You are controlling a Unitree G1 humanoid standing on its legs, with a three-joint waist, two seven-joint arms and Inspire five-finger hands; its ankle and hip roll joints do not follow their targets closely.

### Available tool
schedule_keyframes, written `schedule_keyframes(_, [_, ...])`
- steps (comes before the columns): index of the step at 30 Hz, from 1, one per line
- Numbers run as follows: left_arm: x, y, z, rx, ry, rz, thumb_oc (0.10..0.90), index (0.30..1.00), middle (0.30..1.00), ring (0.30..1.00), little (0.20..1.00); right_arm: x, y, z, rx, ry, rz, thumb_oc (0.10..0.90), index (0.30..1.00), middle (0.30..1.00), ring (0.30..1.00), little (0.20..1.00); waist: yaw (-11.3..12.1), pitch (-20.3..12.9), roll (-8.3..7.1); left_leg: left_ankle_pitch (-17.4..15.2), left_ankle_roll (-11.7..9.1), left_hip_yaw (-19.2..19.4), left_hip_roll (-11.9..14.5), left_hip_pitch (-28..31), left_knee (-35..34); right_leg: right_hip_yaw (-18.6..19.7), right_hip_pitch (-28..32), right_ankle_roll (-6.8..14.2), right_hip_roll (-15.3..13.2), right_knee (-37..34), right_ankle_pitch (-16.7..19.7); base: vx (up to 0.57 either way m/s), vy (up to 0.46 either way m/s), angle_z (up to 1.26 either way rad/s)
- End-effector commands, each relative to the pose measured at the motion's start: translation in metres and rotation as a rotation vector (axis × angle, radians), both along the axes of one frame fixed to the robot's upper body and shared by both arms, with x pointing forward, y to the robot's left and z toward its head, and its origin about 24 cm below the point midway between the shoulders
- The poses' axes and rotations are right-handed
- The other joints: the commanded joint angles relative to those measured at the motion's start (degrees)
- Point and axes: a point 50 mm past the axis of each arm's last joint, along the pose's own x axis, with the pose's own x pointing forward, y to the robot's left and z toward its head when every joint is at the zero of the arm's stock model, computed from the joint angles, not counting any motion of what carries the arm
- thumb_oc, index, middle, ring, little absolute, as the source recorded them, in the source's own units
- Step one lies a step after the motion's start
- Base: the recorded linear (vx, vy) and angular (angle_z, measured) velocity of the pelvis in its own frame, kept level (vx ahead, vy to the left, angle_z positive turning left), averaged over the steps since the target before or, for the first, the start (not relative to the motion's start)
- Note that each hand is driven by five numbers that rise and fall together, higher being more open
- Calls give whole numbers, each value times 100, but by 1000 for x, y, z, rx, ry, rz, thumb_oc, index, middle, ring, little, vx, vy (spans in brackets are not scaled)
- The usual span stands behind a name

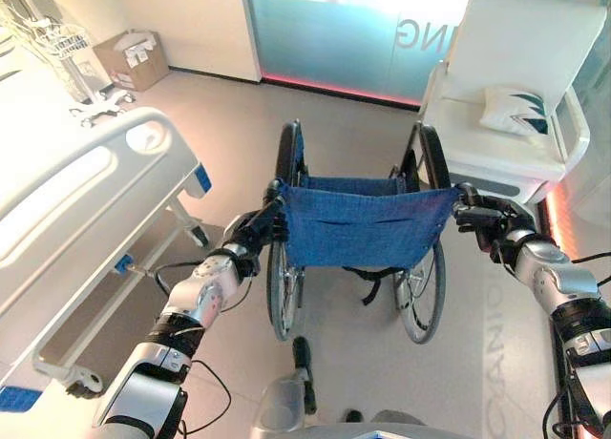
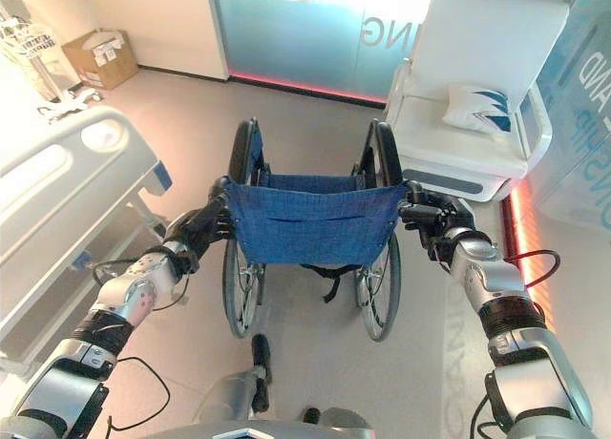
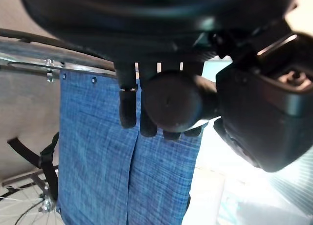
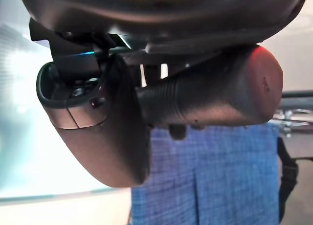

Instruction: Push the wheelchair next to the bed

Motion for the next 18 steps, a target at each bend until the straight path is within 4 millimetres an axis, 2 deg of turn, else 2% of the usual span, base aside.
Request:
schedule_keyframes(1, [17, 30, 43, 32, -199, 108, 400, 300, 300, 300, 300, 36, 55, 66, -27, -314, 274, 400, 300, 300, 300, 300, 219, -446, -267, 340, 230, -53, -447, 37, 109, 381, 285, 492, -271, 578, -514, 458, 110, -43])
schedule_keyframes(2, [16, 32, 42, 28, -194, 100, 400, 300, 300, 300, 300, 34, 54, 63, -21, -311, 275, 400, 300, 300, 300, 300, 322, -483, -325, 142, 347, -101, -512, -48, 347, 272, 357, 551, -412, 717, -572, 380, 97, -25])
schedule_keyframes(3, [16, 32, 41, 25, -193, 95, 400, 300, 300, 300, 300, 34, 53, 63, -17, -311, 274, 400, 300, 300, 300, 300, 348, -493, -350, 85, 390, -106, -542, -45, 391, 212, 373, 585, -475, 798, -564, 456, 181, -24])
schedule_keyframes(4, [14, 29, 39, 19, -185, 56, 400, 300, 300, 300, 300, 32, 53, 59, -11, -310, 271, 400, 300, 300, 300, 300, 453, -550, -416, -56, 603, -118, -706, 134, 352, -134, 286, 904, -883, 1556, -84, 344, 176, -11])
schedule_keyframes(6, [13, 26, 37, 18, -180, 18, 400, 300, 300, 300, 300, 31, 52, 57, -11, -312, 267, 400, 300, 300, 300, 300, 488, -573, -429, -114, 710, -140, -815, 261, 301, -219, 108, 1064, -1155, 2235, 311, 325, 206, -12])
schedule_keyframes(8, [11, 20, 36, 18, -173, -26, 400, 300, 300, 300, 300, 28, 49, 56, -14, -313, 266, 400, 300, 300, 300, 300, 452, -596, -364, -194, 788, -168, -877, 483, 228, -191, -286, 1145, -1365, 3291, 710, 256, 188, 18])
schedule_keyframes(9, [11, 20, 36, 18, -173, -26, 400, 300, 300, 300, 300, 28, 49, 56, -15, -313, 266, 400, 300, 300, 300, 300, 454, -601, -367, -194, 791, -164, -882, 478, 226, -186, -299, 1150, -1373, 3308, 705, 294, 150, 59])
schedule_keyframes(10, [10, 14, 35, 13, -168, -51, 400, 300, 300, 300, 300, 28, 47, 57, -13, -316, 278, 400, 300, 300, 300, 300, 421, -586, -287, -276, 817, -197, -890, 724, 170, -288, -600, 1100, -1603, 3602, 817, 315, 83, 44])
schedule_keyframes(12, [11, 7, 35, -7, -171, -76, 400, 300, 300, 300, 300, 33, 48, 64, -25, -327, 301, 400, 300, 300, 300, 300, 417, -558, -247, -335, 807, -278, -895, 918, 127, -425, -764, 997, -1700, 3205, 629, 369, -22, -4])
schedule_keyframes(14, [12, 1, 38, -22, -181, -113, 400, 300, 300, 300, 300, 38, 50, 74, -41, -346, 316, 400, 300, 300, 300, 300, 415, -513, -205, -405, 744, -460, -869, 1076, 154, -447, -995, 915, -1597, 2487, 395, 233, -171, -44])
schedule_keyframes(15, [12, -4, 40, -31, -194, -146, 400, 300, 300, 300, 300, 39, 49, 80, -60, -364, 318, 400, 300, 300, 300, 300, 378, -449, -120, -356, 732, -557, -782, 1147, 179, -530, -1231, 813, -1508, 2027, 522, 134, -182, -37])
schedule_keyframes(16, [12, -7, 42, -32, -201, -163, 400, 300, 300, 300, 300, 40, 49, 82, -69, -372, 320, 400, 300, 300, 300, 300, 339, -410, -126, -408, 716, -635, -786, 1218, 193, -470, -1399, 839, -1510, 1787, 627, 155, -239, -39])
schedule_keyframes(18, [10, -16, 44, -36, -213, -206, 400, 300, 300, 300, 300, 39, 47, 87, -91, -389, 320, 400, 300, 300, 300, 300, 194, -308, -189, -626, 703, -795, -849, 1362, 262, -205, -1812, 1019, -1517, 1124, 1107, 229, -267, -21])
